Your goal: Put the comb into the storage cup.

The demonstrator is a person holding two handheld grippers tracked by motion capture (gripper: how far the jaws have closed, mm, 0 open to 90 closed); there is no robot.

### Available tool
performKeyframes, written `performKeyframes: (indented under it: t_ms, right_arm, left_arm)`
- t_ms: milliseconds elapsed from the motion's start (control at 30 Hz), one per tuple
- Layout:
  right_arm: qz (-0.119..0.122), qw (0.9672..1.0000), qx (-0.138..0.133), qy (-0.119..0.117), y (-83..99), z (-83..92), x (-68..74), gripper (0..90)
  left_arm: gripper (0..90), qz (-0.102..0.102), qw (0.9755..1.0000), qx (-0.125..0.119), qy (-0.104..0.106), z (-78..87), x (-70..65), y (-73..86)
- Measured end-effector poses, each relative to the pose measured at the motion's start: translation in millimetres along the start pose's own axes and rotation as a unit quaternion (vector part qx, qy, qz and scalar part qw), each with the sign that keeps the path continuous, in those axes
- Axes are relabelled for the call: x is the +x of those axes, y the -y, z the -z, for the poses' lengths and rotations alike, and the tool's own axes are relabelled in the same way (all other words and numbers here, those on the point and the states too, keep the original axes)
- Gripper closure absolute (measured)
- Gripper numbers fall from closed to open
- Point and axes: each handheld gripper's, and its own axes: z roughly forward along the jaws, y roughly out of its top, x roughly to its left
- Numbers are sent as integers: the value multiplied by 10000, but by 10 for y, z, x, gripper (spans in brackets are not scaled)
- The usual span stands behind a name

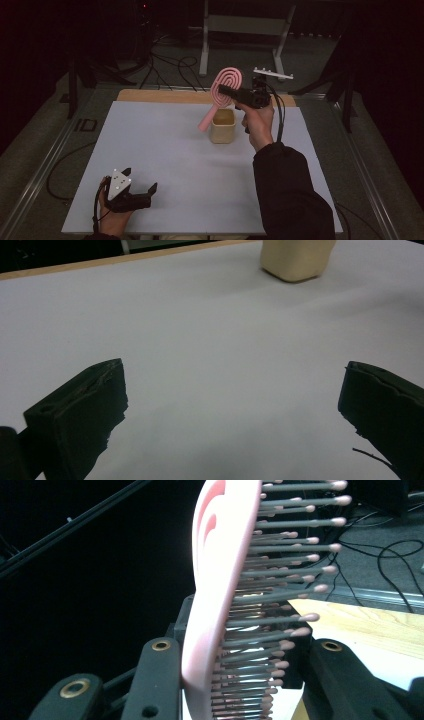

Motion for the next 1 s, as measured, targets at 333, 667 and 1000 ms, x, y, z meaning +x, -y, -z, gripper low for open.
performKeyframes:
  t_ms: [333,667,1000]
  right_arm:
    - [-35,9999,-77,95,-22,21,-56,637]
    - [-65,9993,-232,282,-57,76,-124,637]
    - [1,9980,-319,549,-99,140,-196,637]
  left_arm:
    - [0,-4,10000,-2,-4,2,0,-1]
    - [0,-10,10000,5,-4,2,-2,-1]
    - [0,-6,10000,5,3,0,-4,0]
